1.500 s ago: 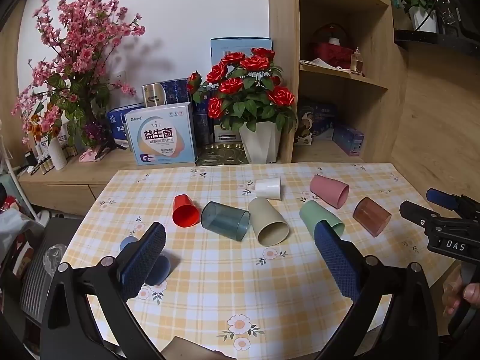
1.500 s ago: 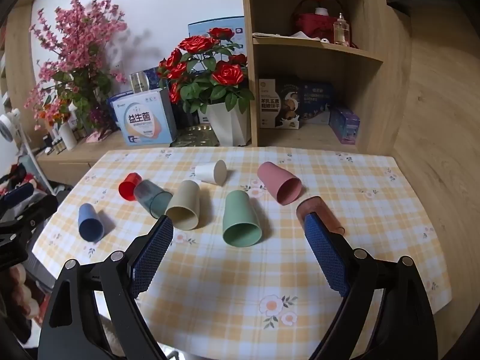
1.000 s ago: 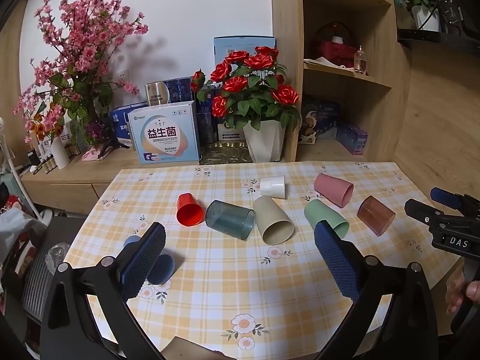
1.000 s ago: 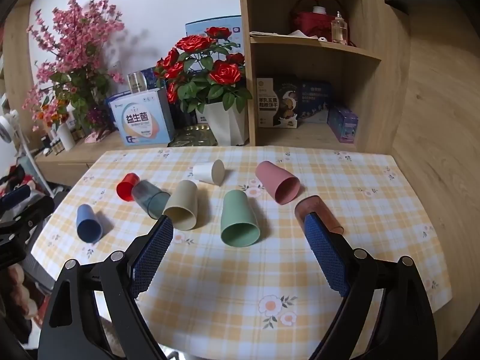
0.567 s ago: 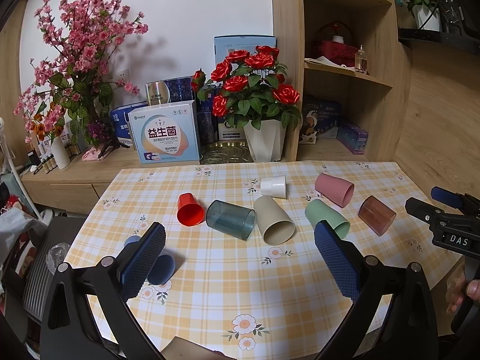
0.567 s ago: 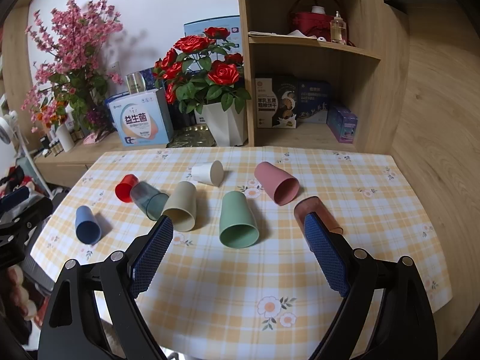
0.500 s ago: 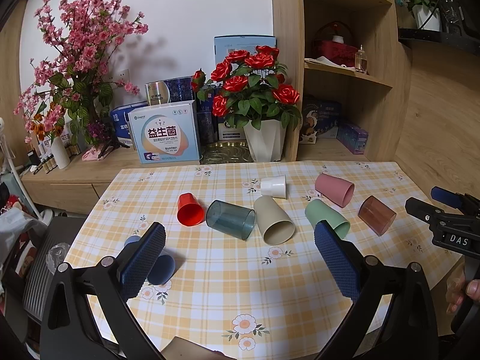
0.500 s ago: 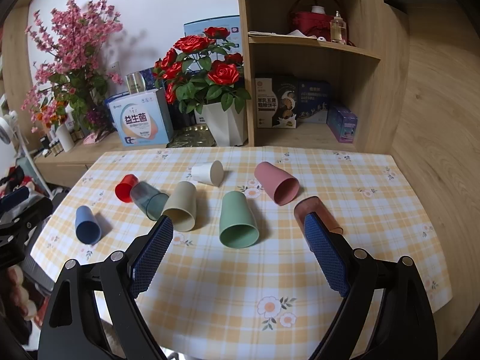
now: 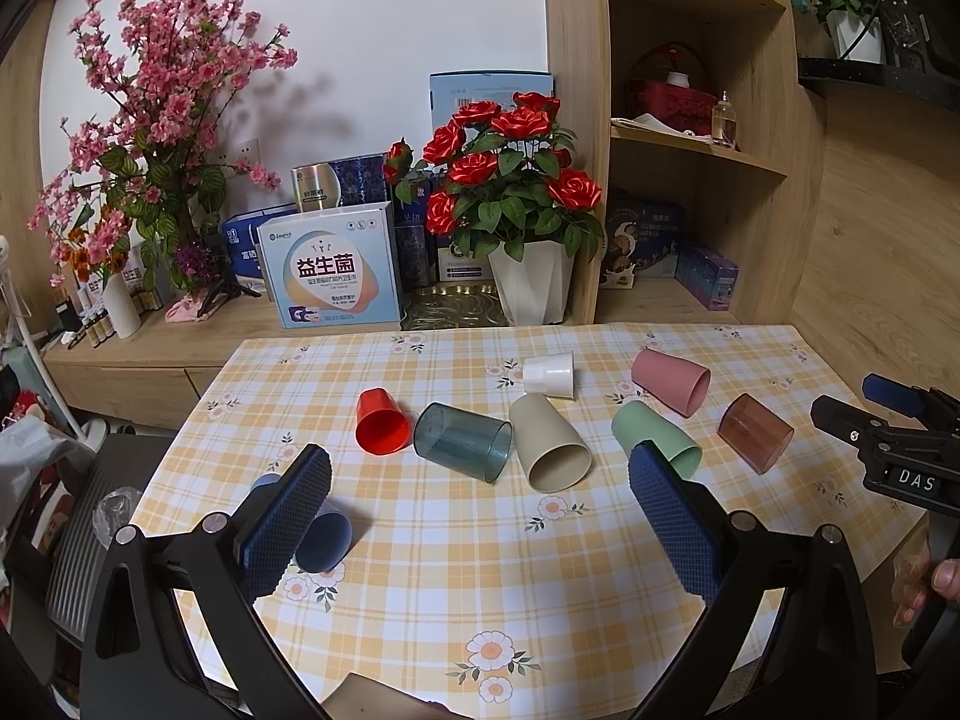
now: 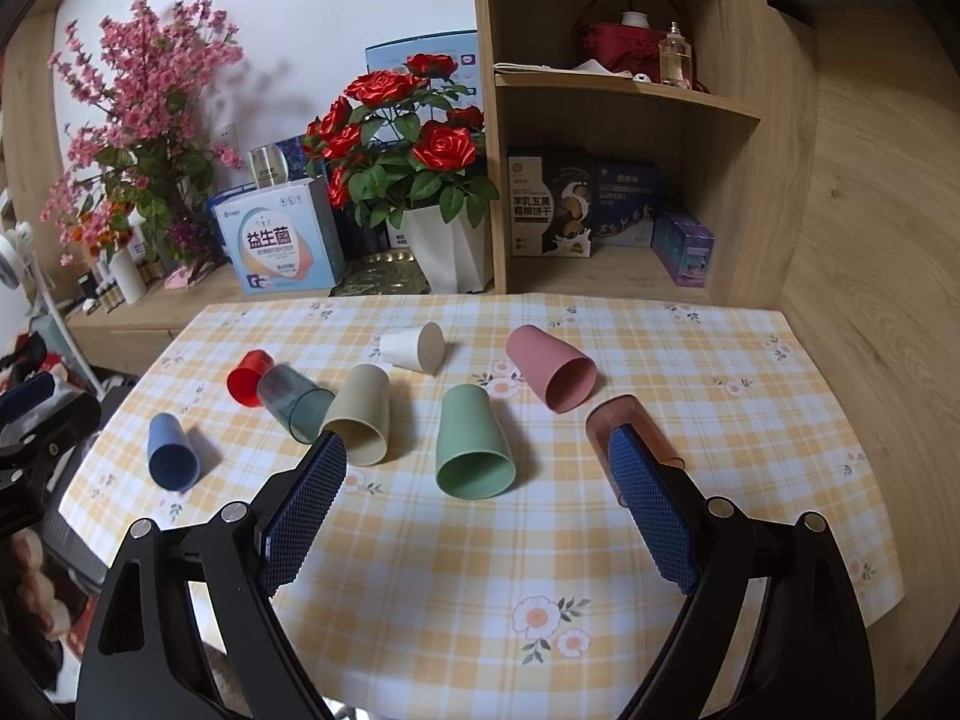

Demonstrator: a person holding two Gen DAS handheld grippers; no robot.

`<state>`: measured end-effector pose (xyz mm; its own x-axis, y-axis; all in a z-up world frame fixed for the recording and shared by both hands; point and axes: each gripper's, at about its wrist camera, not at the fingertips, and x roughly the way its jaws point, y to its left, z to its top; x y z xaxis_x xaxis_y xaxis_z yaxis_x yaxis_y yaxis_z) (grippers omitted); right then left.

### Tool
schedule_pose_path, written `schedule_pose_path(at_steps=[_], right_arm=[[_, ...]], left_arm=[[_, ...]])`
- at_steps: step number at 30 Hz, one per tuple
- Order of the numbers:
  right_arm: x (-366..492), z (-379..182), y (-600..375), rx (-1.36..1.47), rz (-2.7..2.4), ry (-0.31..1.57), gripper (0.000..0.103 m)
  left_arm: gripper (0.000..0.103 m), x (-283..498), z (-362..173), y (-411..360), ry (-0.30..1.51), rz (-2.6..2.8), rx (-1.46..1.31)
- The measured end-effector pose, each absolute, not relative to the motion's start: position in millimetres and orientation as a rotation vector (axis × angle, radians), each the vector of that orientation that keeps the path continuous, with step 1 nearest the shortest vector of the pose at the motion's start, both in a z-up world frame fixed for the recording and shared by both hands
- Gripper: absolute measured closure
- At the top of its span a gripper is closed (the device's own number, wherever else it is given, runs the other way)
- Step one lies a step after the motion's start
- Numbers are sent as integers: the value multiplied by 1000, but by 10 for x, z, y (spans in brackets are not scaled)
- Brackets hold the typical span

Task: Flip cup upside down

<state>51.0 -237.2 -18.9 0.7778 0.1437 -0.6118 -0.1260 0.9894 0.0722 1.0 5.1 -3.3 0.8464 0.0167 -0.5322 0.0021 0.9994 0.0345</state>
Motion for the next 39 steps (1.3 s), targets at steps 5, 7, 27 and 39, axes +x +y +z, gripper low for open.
schedule_pose_path(at_steps=[5, 7, 27, 39], right_arm=[[524, -197, -2365, 30, 148, 664, 17], [525, -197, -2365, 31, 149, 665, 17], [529, -196, -2366, 33, 148, 667, 17], [523, -211, -2369, 38, 149, 670, 17]], left_arm=[[6, 12, -26, 53, 562, 8, 33], [6, 13, -25, 55, 560, 8, 34], [6, 19, -22, 54, 562, 9, 34], [6, 35, -25, 88, 564, 7, 23]])
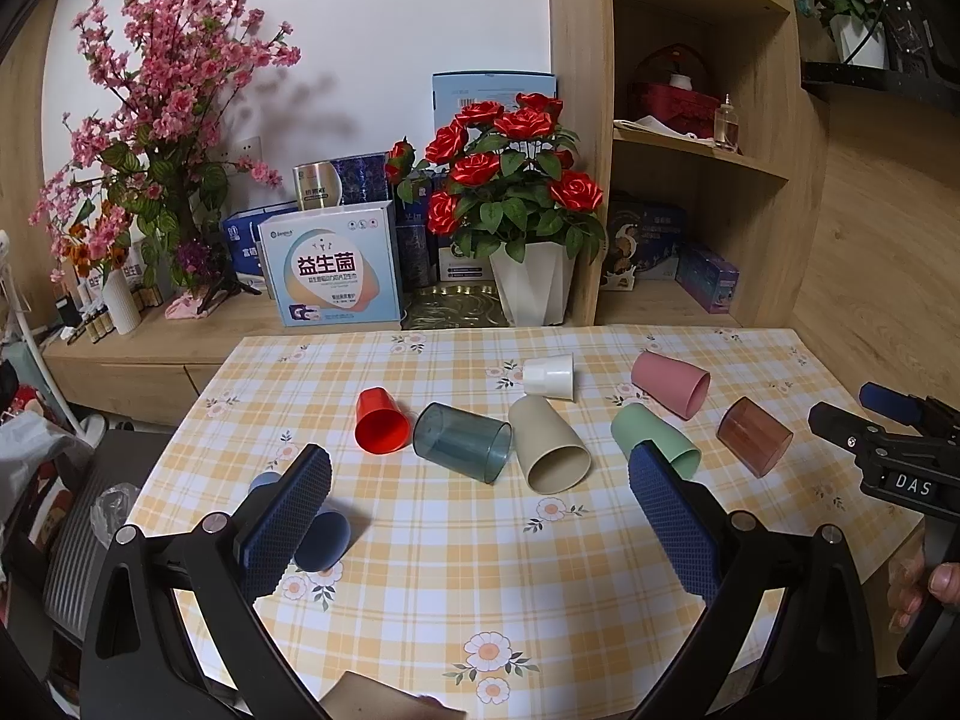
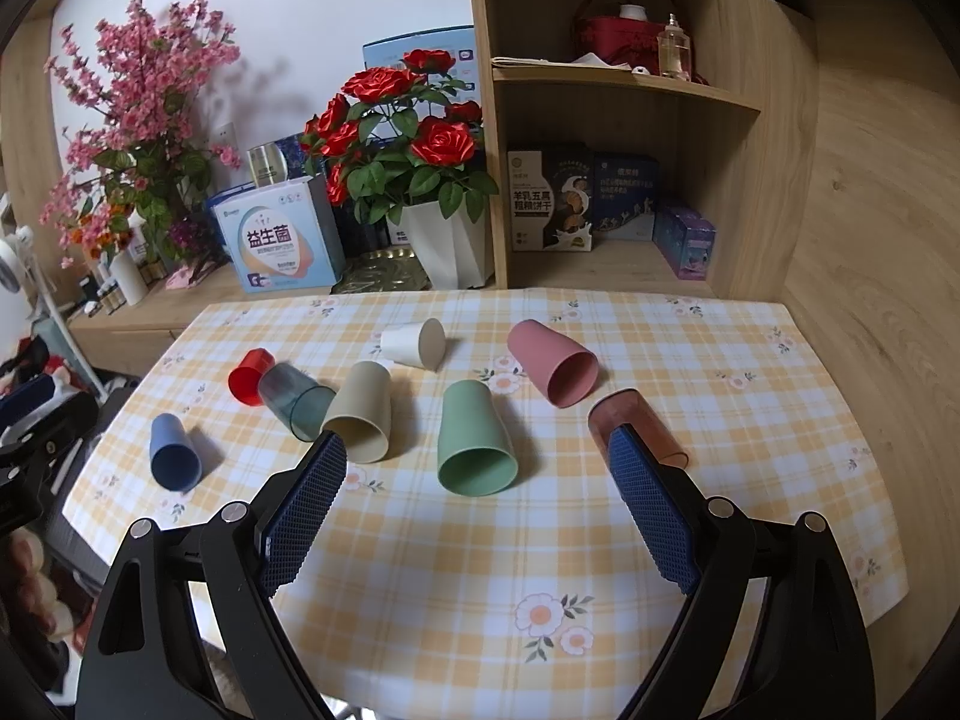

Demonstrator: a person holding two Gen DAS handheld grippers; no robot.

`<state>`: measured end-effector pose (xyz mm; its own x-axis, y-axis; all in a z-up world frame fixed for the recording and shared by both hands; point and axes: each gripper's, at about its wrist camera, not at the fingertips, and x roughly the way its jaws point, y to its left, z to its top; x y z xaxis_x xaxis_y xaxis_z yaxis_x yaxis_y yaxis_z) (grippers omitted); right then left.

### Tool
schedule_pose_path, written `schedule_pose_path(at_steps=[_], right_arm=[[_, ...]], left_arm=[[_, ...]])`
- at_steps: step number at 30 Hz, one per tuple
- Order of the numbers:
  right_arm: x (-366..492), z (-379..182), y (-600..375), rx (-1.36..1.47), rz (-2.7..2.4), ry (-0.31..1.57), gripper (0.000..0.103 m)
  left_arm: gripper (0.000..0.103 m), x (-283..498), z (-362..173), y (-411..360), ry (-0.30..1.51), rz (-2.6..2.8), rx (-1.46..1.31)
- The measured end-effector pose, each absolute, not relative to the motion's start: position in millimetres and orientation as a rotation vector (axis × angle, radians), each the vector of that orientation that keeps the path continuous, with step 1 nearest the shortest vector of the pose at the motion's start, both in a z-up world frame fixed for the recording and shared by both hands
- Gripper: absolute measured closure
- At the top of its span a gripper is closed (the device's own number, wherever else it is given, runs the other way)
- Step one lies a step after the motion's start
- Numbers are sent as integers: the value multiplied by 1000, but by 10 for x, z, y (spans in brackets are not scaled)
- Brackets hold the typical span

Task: Flip cup upside down
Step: 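Reach the left gripper to the blue cup lying on its side and grasp it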

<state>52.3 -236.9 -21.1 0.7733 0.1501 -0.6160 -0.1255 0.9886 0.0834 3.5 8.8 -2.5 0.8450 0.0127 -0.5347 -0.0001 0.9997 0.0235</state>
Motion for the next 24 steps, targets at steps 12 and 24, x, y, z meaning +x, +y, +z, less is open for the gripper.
schedule_pose_path(at_steps=[12, 24], right_arm=[[681, -363, -2448, 82, 169, 711, 15], [953, -870, -2454, 143, 253, 838, 15]], left_arm=[[6, 212, -301, 609, 676, 129, -86], [28, 448, -1212, 2027, 946, 332, -658]])
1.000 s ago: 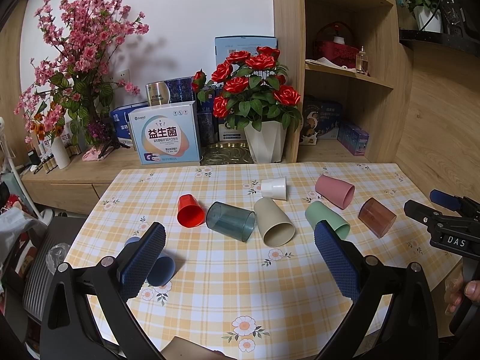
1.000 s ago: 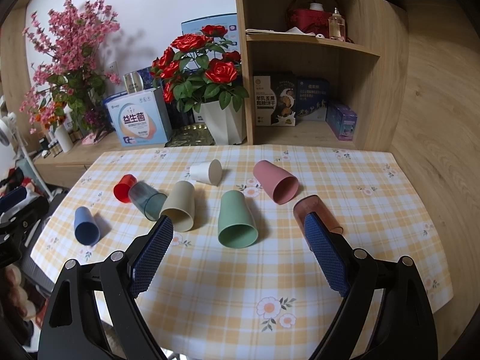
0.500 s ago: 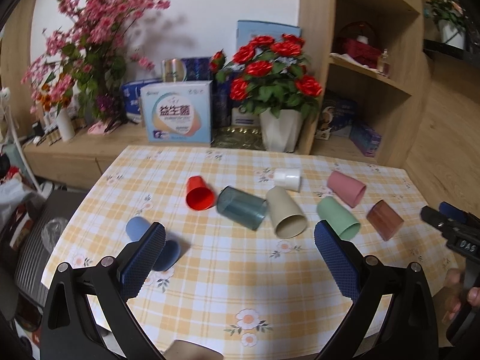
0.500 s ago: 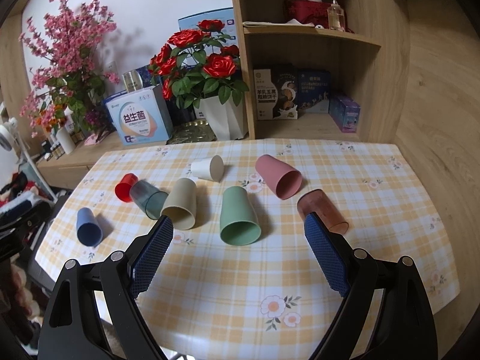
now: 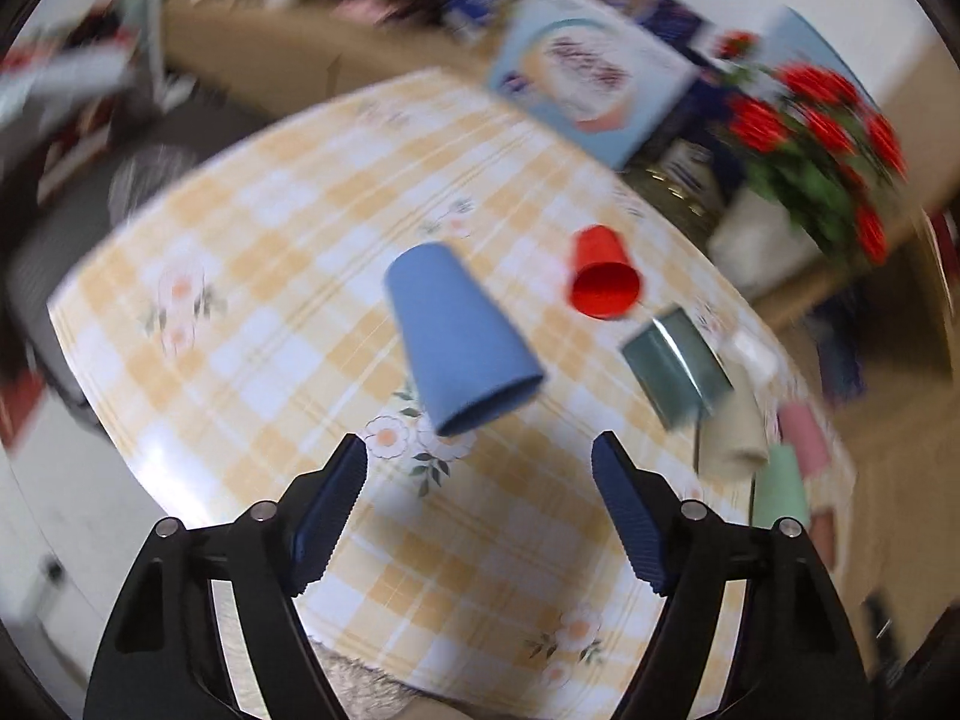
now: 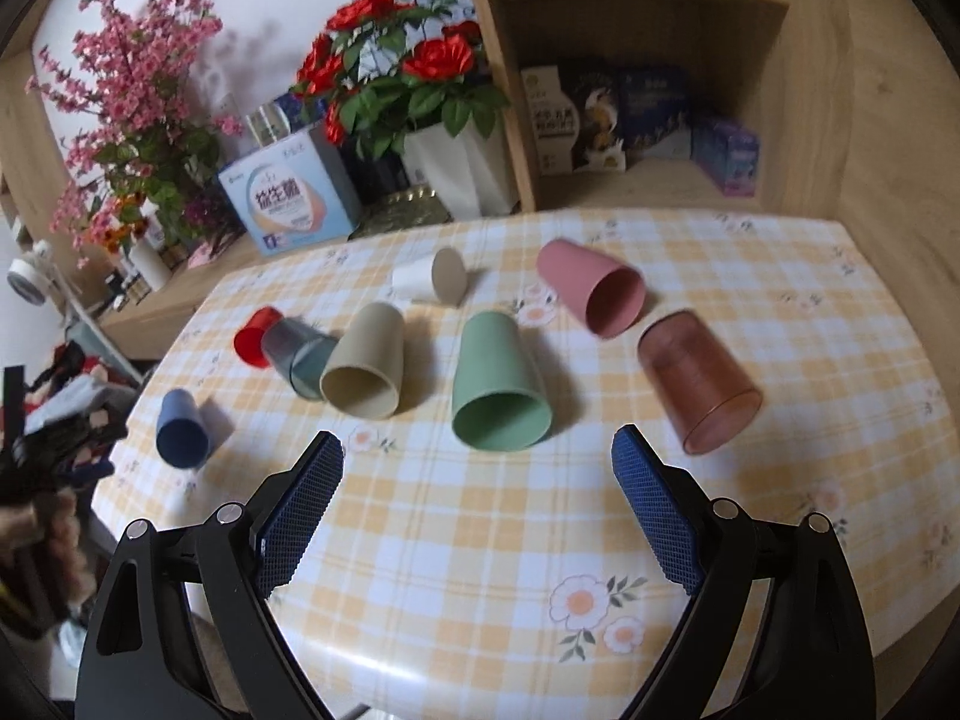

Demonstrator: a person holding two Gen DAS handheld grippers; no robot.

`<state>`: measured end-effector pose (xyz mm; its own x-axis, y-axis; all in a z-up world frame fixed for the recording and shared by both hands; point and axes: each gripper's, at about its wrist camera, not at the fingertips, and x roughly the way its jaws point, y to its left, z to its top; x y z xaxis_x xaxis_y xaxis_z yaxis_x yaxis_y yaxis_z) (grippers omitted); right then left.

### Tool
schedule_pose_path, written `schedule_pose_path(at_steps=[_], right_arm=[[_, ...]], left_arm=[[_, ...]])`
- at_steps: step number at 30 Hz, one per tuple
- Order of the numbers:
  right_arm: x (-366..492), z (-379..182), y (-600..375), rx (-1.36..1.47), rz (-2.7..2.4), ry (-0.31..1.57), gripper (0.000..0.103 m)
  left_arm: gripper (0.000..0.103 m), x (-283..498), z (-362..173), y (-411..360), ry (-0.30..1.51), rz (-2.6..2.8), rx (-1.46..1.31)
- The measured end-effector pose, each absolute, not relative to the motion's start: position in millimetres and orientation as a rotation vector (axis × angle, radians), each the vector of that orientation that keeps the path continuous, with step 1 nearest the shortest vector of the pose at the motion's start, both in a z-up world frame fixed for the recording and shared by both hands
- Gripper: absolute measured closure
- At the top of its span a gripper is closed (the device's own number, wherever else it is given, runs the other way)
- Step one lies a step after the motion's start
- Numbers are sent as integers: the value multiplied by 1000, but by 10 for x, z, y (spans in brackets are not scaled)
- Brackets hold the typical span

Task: Flip cup upside down
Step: 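Reach the left gripper to the blue cup lying on its side and grasp it, then lift the blue cup with the left gripper toward the right gripper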

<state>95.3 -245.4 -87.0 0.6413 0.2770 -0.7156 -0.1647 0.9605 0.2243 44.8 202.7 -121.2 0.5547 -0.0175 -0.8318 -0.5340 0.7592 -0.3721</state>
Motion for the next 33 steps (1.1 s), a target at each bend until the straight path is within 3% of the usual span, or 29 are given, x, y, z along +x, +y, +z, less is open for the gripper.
schedule_pose_path(at_steps=[8, 22, 24, 25, 33], right_arm=[[1039, -1046, -2425, 102, 223, 910, 15], [1159, -1236, -2484, 124, 195, 968, 15], [1161, -1251, -2464, 121, 201, 973, 15], [1152, -1255, -2460, 122, 202, 974, 15], [1133, -1223, -2567, 155, 182, 956, 15]], left_arm=[[24, 949, -1571, 2482, 975, 374, -925], [22, 1444, -1995, 2568, 1115, 437, -888], [26, 1473, -2014, 2544, 1132, 441, -866], [37, 1494, -2009, 2515, 1138, 421, -847], [38, 1277, -1773, 2059, 1145, 306, -732]])
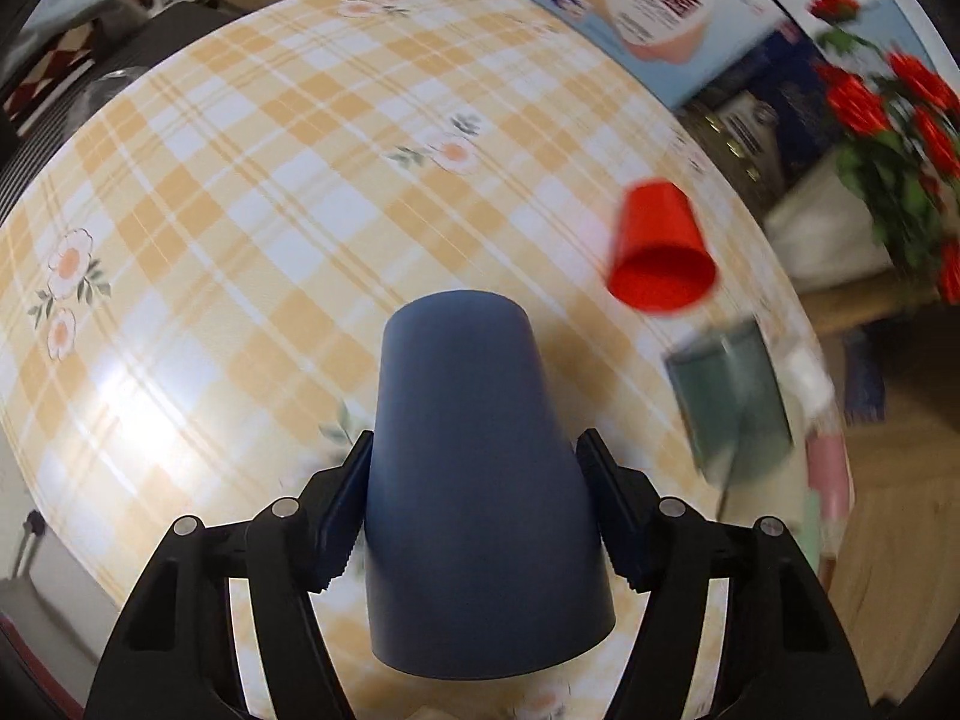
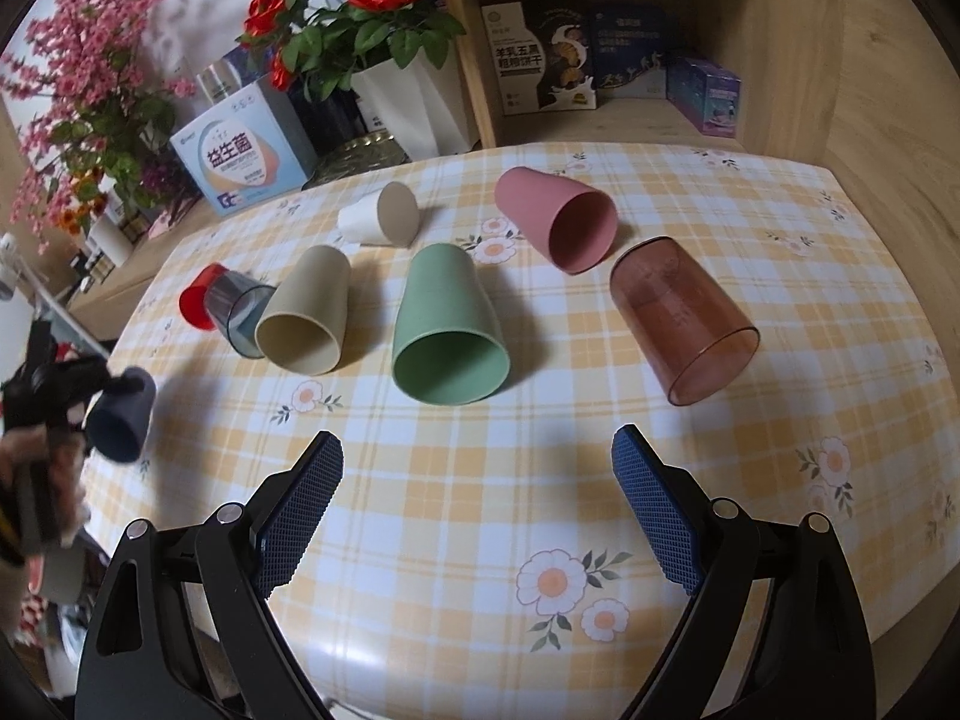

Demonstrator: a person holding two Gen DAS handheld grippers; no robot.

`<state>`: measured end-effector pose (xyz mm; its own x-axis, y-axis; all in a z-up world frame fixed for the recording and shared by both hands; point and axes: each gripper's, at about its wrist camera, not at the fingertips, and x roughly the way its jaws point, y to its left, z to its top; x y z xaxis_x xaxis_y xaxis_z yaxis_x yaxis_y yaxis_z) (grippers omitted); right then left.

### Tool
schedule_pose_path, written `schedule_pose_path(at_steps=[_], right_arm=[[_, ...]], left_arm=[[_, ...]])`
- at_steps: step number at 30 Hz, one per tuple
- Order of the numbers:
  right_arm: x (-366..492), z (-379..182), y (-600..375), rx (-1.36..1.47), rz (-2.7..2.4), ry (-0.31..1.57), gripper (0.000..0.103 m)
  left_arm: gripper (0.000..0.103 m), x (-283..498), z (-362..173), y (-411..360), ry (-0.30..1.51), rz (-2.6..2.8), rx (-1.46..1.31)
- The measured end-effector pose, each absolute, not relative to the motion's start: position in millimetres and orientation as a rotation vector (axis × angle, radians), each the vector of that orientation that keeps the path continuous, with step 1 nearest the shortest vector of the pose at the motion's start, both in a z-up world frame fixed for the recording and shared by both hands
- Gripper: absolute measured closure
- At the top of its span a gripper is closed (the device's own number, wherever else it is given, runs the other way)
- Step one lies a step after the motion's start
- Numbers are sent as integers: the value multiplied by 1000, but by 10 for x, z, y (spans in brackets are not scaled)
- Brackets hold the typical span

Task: Flip cup upside down
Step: 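Lift the blue cup with the left gripper toward the right gripper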

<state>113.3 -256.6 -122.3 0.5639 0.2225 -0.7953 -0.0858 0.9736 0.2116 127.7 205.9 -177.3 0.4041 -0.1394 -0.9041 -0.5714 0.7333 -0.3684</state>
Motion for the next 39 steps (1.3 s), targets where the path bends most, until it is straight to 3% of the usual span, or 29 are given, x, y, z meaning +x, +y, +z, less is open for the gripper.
schedule_pose_path(at_steps=[8, 20, 39], right_arm=[[1121, -1195, -2785, 218, 135, 941, 15], [1042, -1147, -3431, 292, 27, 897, 15], [943, -1156, -3931, 343, -39, 871, 15]], left_arm=[[38, 1056, -1636, 1074, 1194, 87, -693], [38, 1314, -1742, -480, 1301, -160, -519], [38, 1579, -2038, -1385, 1401, -226, -406]])
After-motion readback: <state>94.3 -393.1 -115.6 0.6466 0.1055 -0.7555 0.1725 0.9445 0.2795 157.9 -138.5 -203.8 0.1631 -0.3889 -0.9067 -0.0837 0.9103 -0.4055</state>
